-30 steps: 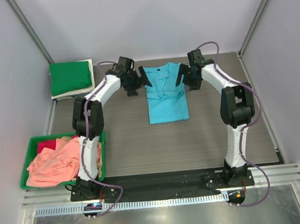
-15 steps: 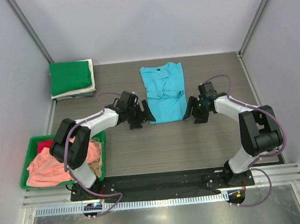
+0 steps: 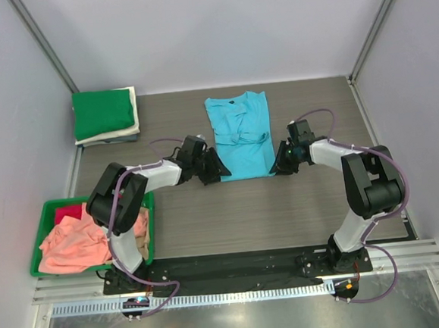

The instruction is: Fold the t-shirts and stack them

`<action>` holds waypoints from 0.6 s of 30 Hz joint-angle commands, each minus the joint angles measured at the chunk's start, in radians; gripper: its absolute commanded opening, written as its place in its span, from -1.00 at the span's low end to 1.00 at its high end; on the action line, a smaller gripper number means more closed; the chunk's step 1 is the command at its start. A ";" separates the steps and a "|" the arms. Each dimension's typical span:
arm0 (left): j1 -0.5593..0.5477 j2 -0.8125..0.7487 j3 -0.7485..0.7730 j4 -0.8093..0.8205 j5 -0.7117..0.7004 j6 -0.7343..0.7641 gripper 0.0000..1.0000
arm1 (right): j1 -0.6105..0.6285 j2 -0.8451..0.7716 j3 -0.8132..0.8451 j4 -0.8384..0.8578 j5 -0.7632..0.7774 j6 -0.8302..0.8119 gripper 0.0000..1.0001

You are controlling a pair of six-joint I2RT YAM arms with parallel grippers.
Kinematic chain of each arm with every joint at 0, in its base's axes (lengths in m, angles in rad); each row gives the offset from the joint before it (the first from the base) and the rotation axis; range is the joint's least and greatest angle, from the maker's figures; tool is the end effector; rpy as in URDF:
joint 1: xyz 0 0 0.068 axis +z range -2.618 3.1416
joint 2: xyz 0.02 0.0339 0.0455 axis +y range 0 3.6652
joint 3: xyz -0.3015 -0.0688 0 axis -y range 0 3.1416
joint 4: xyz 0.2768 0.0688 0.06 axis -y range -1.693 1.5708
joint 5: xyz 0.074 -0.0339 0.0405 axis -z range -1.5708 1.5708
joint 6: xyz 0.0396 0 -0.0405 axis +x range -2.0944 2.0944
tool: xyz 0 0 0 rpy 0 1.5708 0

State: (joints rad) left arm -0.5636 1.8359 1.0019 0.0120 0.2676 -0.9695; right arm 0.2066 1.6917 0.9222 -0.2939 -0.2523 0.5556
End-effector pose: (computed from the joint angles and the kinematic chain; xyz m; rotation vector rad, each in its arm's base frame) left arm 0.3374 -0.2256 0.1576 -0.3914 2.5880 -0.9658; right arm 0.3420 0.0818 0.1651 0.3820 2.6794 0.5793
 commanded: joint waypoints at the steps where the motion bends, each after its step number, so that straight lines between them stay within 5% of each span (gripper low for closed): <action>1: -0.016 0.039 0.010 0.066 0.001 -0.015 -0.08 | -0.001 0.011 0.012 0.030 0.021 0.003 -0.60; 4: -0.022 0.052 0.012 0.111 0.027 -0.024 -0.60 | -0.007 0.008 0.013 0.030 0.025 0.001 -0.97; 7: -0.021 0.040 0.046 0.079 0.022 -0.005 -0.96 | -0.010 -0.004 0.033 0.009 0.024 -0.008 -0.98; 13: 0.004 -0.156 0.124 -0.179 -0.105 0.084 -1.00 | -0.013 -0.148 0.174 -0.186 0.165 -0.066 -0.98; 18: -0.001 -0.233 0.058 -0.198 -0.082 0.069 -0.99 | -0.012 -0.218 0.075 -0.180 0.116 -0.049 -0.98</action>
State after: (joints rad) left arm -0.5674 1.6279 1.0782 -0.1291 0.1852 -0.9195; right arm 0.2001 1.5078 1.0340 -0.4385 -0.1555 0.5213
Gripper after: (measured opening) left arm 0.011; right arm 0.046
